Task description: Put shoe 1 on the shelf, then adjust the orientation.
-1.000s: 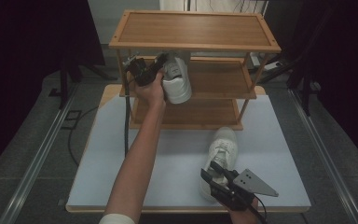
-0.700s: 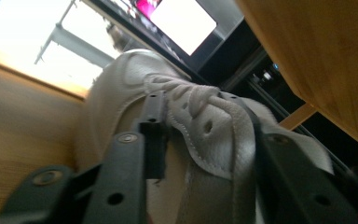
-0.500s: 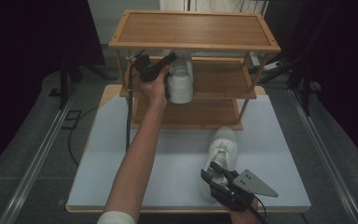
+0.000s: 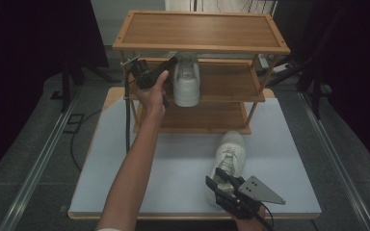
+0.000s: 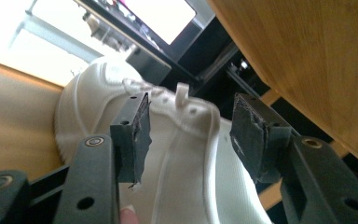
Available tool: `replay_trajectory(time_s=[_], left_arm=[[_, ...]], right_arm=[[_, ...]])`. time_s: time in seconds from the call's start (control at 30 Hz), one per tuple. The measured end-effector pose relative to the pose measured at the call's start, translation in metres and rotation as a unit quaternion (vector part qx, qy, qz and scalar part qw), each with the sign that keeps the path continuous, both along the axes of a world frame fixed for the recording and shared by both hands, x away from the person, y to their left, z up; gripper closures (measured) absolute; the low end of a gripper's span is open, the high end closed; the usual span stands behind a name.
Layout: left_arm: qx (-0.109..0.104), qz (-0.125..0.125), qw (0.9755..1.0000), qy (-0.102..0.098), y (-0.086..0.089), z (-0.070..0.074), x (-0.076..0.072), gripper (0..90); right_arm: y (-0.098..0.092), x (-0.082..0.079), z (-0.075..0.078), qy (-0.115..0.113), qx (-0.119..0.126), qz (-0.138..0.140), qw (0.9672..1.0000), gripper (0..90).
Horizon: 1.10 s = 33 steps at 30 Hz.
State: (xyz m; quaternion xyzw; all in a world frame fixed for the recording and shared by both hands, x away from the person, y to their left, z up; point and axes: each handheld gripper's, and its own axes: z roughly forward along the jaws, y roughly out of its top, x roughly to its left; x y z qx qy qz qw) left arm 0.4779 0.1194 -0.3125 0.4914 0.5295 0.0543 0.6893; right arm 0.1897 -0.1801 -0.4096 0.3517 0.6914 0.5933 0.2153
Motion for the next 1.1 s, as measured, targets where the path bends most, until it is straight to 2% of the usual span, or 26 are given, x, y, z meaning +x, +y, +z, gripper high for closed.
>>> replay_trajectory(time_s=[0.07,0.1,0.27,0.4,0.47,0.53,0.6,0.73,0.77,0.8,0.83,0.87,0.93,1.1], left_arm=[[0.010,-0.010,0.9999,-0.008,0.003,-0.002,-0.005,46.5],[0.008,-0.009,0.9999,-0.004,0.007,-0.003,-0.012,45.8],[0.005,-0.020,0.9998,-0.007,0.012,-0.007,-0.025,42.9],[0.006,-0.026,0.9996,-0.013,0.018,-0.013,-0.041,41.3],[0.010,-0.023,0.9995,-0.017,0.020,-0.015,-0.047,40.4],[0.009,-0.024,0.9995,-0.019,0.022,-0.015,-0.050,40.4],[0.006,-0.028,0.9994,-0.021,0.025,-0.015,-0.055,40.2],[0.010,-0.035,0.9991,-0.023,0.031,-0.016,-0.063,39.5],[0.012,-0.036,0.9990,-0.023,0.032,-0.017,-0.065,39.5],[0.012,-0.040,0.9989,-0.022,0.033,-0.018,-0.068,39.5],[0.012,-0.047,0.9986,-0.021,0.035,-0.021,-0.071,39.3],[0.012,-0.047,0.9986,-0.021,0.035,-0.021,-0.071,39.2],[0.013,-0.052,0.9984,-0.021,0.037,-0.023,-0.077,39.1],[0.017,-0.064,0.9975,-0.026,0.042,-0.030,-0.095,38.6]], right_arm=[[0.002,-0.001,0.000,0.000,-0.004,0.003,1.0000,55.7],[0.004,-0.001,-0.001,0.002,-0.007,0.007,1.0000,55.8],[0.007,0.000,-0.004,0.005,-0.017,0.012,0.9998,57.8],[0.010,0.000,-0.006,0.008,-0.031,0.013,0.9994,62.7],[0.012,0.001,-0.008,0.011,-0.045,0.012,0.9988,67.9],[0.015,0.002,-0.011,0.020,-0.071,0.006,0.9973,75.3],[0.017,0.004,-0.015,0.030,-0.082,0.009,0.9961,81.1],[0.024,0.005,-0.021,0.038,-0.102,0.023,0.9938,87.3],[0.024,0.005,-0.021,0.038,-0.102,0.023,0.9938,87.3],[0.027,0.006,-0.023,0.037,-0.109,0.025,0.9930,87.6],[0.034,0.007,-0.027,0.036,-0.127,0.026,0.9909,87.6],[0.034,0.007,-0.027,0.036,-0.127,0.026,0.9909,87.6],[0.040,0.010,-0.034,0.035,-0.164,0.006,0.9858,87.5],[0.035,0.008,-0.037,0.033,-0.180,-0.012,0.9830,89.7]])
